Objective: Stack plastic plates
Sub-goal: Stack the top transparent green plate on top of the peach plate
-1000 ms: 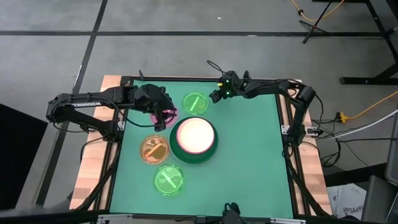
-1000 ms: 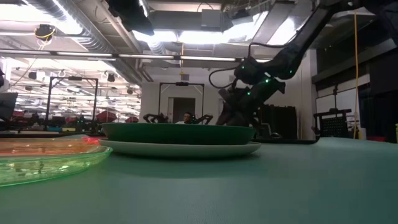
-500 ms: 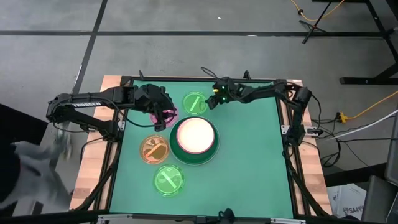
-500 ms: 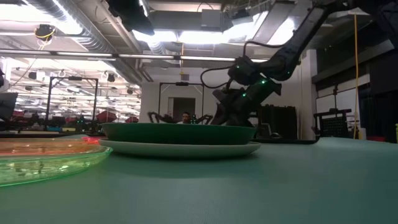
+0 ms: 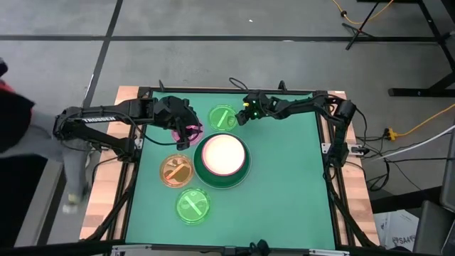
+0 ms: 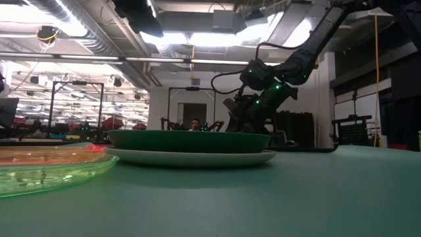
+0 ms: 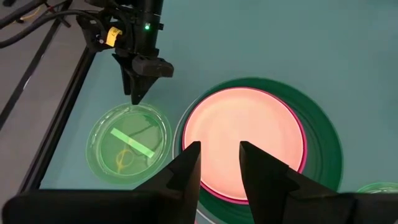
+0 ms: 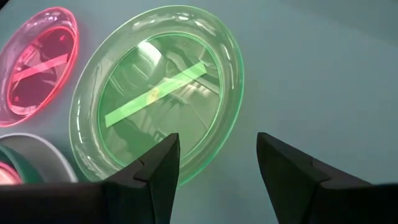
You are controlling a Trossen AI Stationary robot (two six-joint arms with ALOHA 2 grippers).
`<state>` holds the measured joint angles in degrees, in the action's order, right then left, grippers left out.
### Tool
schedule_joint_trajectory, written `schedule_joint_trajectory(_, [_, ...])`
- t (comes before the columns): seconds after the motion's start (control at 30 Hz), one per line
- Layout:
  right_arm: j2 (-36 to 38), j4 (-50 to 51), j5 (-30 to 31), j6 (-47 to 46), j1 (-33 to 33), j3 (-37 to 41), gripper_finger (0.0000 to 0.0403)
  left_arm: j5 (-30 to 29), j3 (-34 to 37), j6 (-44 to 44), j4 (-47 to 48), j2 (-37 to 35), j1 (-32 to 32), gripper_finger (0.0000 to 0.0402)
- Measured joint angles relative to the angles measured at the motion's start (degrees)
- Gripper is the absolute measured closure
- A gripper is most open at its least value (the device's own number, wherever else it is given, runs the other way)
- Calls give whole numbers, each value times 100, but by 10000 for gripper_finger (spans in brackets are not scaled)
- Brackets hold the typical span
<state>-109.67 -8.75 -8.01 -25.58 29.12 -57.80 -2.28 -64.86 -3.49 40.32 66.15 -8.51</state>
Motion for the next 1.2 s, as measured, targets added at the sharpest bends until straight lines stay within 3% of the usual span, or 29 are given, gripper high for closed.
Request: schedule_joint_trajectory(1.2, [-295,-195,42,-109,-216,0,204,4,2,4,-4,0,4,298])
